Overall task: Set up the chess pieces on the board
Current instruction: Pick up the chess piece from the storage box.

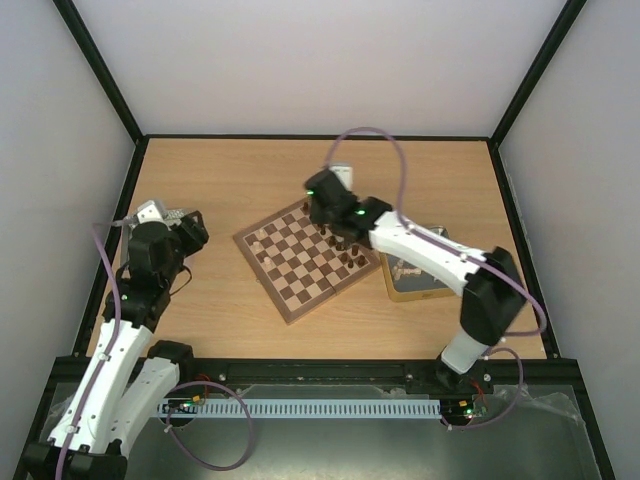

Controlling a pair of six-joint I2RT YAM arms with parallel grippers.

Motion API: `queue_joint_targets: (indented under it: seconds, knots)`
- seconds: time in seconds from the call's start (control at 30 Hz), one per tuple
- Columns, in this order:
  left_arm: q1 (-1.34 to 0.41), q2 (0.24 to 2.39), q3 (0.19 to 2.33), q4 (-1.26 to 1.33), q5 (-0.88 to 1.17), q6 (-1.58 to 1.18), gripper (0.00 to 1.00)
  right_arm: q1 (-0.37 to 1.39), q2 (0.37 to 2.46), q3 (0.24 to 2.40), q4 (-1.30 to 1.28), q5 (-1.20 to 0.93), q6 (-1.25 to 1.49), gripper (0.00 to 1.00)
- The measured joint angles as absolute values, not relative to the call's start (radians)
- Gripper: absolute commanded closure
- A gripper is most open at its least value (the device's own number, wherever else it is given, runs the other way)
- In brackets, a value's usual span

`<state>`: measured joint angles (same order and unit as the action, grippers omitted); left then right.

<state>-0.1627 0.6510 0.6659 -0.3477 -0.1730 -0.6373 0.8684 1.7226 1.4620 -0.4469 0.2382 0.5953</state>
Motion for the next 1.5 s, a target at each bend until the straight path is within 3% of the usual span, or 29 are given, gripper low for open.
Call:
queue_joint_targets:
  seconds: [0.23, 0.4, 0.87, 1.23, 1.5]
  knots:
    - [-0.163, 0.695, 0.648, -0.235, 0.016, -0.596, 0.30, 0.610, 1.456, 1.059, -0.422, 0.369, 0.736, 0.56]
    - [-0.163, 0.740, 0.641, -0.186, 0.096, -0.595, 0.31, 0.485, 1.343, 0.886, -0.426, 0.342, 0.767, 0.57]
    - [-0.163, 0.784, 0.636, -0.128, 0.162, -0.629, 0.31, 0.462, 1.433, 0.766, -0.412, 0.251, 0.746, 0.67]
    - [-0.165, 0.790, 0.636, -0.125, 0.162, -0.636, 0.31, 0.462, 1.463, 0.731, -0.378, 0.213, 0.741, 0.95]
    - [-0.165, 0.790, 0.636, -0.125, 0.161, -0.636, 0.31, 0.462, 1.440, 0.757, -0.401, 0.252, 0.740, 0.96]
